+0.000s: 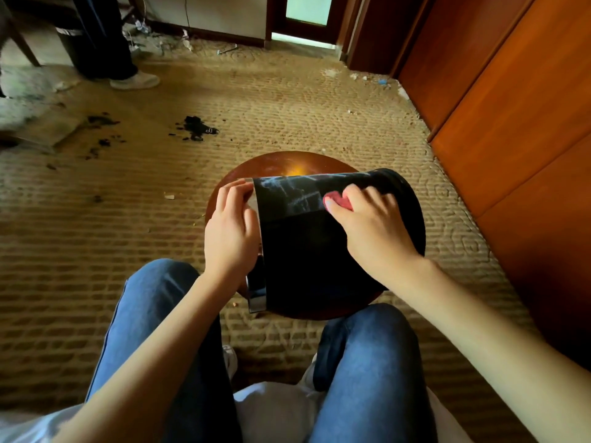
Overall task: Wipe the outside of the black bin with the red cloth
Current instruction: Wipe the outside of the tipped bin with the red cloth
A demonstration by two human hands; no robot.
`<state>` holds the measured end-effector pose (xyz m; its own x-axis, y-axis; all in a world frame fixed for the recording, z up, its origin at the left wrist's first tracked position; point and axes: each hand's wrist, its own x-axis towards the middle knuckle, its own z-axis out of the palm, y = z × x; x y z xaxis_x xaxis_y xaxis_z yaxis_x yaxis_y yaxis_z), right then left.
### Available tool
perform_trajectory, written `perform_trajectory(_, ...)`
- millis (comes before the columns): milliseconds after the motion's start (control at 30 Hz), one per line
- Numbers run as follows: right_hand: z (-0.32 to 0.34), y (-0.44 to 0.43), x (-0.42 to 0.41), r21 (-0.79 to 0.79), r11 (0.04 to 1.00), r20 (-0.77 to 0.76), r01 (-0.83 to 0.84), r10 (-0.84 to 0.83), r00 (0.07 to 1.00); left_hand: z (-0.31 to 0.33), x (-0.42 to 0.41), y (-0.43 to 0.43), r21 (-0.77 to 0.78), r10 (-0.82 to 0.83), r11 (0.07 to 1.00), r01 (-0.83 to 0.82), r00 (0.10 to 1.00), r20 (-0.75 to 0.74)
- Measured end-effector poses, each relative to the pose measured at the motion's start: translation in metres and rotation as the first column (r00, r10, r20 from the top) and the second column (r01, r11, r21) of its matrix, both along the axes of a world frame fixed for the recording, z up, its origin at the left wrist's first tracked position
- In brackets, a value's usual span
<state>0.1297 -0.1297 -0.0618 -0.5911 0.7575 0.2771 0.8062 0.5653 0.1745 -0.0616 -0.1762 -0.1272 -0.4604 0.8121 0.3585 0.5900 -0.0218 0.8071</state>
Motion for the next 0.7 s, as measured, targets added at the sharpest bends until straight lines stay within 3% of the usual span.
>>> perform_trajectory(167, 0.000, -0.010, 0.003, -0.004, 1.000, 0.028, -0.024, 0.024, 0.999, -0.001, 0.002, 0.001, 0.028, -0.008, 1.000, 0.007, 0.999, 0.040)
perform_trajectory(400, 0.014, 0.022, -0.042, -0.096, 0.995, 0.101, 0.037, -0.028, 0.995, 0.004, 0.000, 0.002, -0.016, 0.010, 1.000, -0.010, 1.000, -0.016)
perform_trajectory(567, -0.013, -0.016, -0.004, 0.038, 0.999, -0.015, -0.038, 0.039, 0.999, 0.004, -0.003, 0.009, -0.001, 0.015, 1.000, -0.015, 0.998, 0.054)
perform_trajectory(700, -0.013, -0.021, 0.001, 0.002, 0.997, -0.054, -0.077, 0.077, 0.996, 0.001, -0.001, 0.010, 0.008, 0.022, 1.000, -0.023, 0.996, 0.084)
